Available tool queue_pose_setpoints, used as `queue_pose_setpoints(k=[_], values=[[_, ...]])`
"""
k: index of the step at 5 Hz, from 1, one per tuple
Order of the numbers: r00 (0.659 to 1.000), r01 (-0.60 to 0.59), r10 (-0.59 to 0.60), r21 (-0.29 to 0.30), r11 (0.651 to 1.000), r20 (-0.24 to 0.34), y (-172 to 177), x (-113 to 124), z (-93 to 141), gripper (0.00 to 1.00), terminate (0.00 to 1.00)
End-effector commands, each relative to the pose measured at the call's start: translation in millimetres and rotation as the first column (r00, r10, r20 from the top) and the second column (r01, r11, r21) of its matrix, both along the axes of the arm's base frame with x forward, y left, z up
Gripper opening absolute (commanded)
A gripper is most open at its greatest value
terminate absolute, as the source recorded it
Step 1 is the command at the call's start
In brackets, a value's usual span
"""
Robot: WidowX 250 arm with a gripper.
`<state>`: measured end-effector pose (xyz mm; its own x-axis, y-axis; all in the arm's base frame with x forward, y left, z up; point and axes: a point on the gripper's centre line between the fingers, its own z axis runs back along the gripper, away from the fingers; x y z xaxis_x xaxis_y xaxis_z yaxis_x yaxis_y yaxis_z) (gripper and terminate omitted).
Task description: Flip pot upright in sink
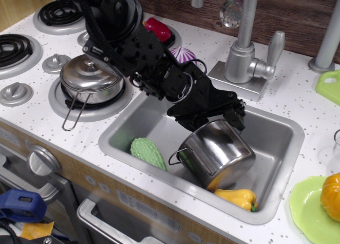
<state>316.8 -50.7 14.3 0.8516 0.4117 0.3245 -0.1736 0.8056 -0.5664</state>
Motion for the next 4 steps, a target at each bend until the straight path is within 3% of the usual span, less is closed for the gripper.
queue_pose_setpoints(k=[1,2,4], values=[[1.000,0.026,-0.026,-0.056,0.998,0.003,-3,4,8,1.00,0.00],[0.991,0.109,-0.113,-0.061,0.992,-0.075,-3,5,10,1.00,0.00],[0.951,0.266,-0.283,-0.137,0.954,-0.125,8,4,12,1.00,0.00]])
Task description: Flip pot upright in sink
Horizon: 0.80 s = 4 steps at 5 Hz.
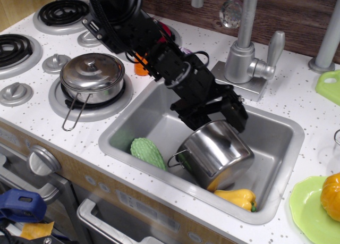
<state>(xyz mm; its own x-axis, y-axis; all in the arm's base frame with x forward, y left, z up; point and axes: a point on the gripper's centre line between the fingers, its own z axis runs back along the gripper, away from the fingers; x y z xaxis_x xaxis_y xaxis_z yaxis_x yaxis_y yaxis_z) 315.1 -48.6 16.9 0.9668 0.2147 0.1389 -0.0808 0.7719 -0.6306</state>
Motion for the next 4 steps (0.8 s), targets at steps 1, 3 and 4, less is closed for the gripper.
queue_pose_setpoints(k=[1,3,4], values=[[0.999,0.034,-0.033,-0.022,0.999,0.027,4.3,6.9,7.5,0.00,0.00],[0.996,-0.022,0.030,-0.092,0.996,0.084,3.2,2.2,2.8,0.00,0.00],[0.992,-0.054,0.064,-0.099,0.994,0.104,-0.3,0.9,0.2,0.00,0.00]])
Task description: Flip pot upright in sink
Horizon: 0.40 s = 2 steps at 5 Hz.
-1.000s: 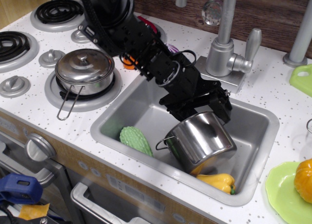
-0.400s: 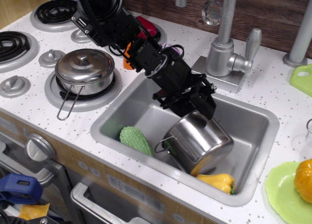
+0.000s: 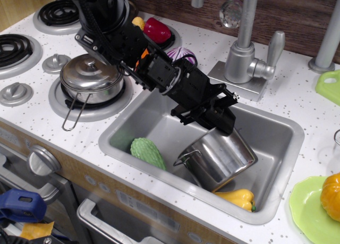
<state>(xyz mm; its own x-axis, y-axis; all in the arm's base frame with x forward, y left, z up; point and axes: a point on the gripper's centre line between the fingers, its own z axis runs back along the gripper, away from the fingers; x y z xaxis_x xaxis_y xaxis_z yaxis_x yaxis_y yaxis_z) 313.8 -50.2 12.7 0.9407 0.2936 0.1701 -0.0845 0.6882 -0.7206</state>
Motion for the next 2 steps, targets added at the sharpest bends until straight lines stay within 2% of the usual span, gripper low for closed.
queue_pose_setpoints(k=[1,2], values=[[0.999,-0.018,0.014,0.120,0.993,0.036,-2.4,3.3,9.5,0.00,0.00],[1.000,0.000,-0.004,0.249,0.968,0.015,-1.8,8.4,18.0,0.00,0.00]])
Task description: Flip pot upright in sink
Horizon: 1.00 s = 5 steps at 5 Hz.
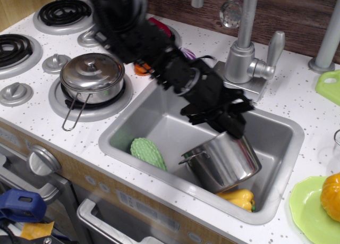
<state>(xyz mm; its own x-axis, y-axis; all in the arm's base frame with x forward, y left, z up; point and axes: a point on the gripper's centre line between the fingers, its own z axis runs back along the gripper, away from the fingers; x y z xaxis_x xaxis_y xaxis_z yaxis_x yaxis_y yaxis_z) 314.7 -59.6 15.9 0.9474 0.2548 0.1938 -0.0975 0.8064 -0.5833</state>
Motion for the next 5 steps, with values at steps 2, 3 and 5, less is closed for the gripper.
queue_pose_setpoints(k=[2,3,5], values=[[0.999,0.046,-0.052,0.293,0.955,0.012,18,9,28,0.00,0.00],[0.994,0.074,-0.096,0.347,0.935,0.049,22,12,30,0.00,0.00],[0.982,0.026,-0.104,0.430,0.902,0.160,15,12,25,0.00,1.00]])
